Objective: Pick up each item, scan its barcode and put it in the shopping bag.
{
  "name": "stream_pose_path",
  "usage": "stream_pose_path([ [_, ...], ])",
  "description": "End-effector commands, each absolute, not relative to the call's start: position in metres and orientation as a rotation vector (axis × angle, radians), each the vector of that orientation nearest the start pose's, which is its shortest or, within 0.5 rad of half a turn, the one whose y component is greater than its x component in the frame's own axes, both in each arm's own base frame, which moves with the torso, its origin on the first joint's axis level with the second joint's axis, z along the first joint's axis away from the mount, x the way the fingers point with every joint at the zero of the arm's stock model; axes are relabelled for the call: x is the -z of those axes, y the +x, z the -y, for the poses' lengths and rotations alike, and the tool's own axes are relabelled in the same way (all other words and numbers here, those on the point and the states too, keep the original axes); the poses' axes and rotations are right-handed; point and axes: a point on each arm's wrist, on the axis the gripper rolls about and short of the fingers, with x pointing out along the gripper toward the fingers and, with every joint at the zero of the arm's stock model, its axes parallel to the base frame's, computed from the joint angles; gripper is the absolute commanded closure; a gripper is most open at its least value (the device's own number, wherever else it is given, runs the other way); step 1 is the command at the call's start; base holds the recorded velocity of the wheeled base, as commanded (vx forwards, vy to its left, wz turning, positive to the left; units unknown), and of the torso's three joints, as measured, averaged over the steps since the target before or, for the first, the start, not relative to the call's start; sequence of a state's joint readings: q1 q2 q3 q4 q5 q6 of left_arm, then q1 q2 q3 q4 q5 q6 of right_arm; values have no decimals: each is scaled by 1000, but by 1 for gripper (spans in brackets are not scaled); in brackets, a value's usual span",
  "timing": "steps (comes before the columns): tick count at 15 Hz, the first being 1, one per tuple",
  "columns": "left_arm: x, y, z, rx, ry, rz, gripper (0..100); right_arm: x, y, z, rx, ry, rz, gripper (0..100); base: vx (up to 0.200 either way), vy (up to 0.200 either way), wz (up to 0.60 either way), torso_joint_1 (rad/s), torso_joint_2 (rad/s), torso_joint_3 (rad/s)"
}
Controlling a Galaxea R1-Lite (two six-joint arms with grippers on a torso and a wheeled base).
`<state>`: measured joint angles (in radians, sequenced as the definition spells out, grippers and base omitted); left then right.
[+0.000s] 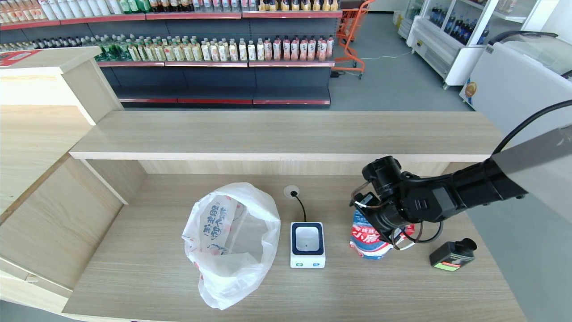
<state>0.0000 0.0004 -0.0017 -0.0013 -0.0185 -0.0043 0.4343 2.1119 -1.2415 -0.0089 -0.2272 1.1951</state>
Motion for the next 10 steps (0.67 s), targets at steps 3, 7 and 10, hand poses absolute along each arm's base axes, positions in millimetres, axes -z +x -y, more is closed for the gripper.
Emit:
stream_pose_path([
  [3, -76, -23, 0, 18, -5, 3, 0, -118, 350, -155, 285, 844, -752, 0, 0, 0, 0, 0, 0, 0],
  [7, -76, -23, 0, 18, -5, 3, 0, -80, 354, -145, 392, 775, -832, 0, 0, 0, 0, 0, 0, 0],
  [10, -76, -23, 0, 18, -5, 3, 0, -60, 359, -149, 407, 733, -870, 0, 0, 0, 0, 0, 0, 0],
])
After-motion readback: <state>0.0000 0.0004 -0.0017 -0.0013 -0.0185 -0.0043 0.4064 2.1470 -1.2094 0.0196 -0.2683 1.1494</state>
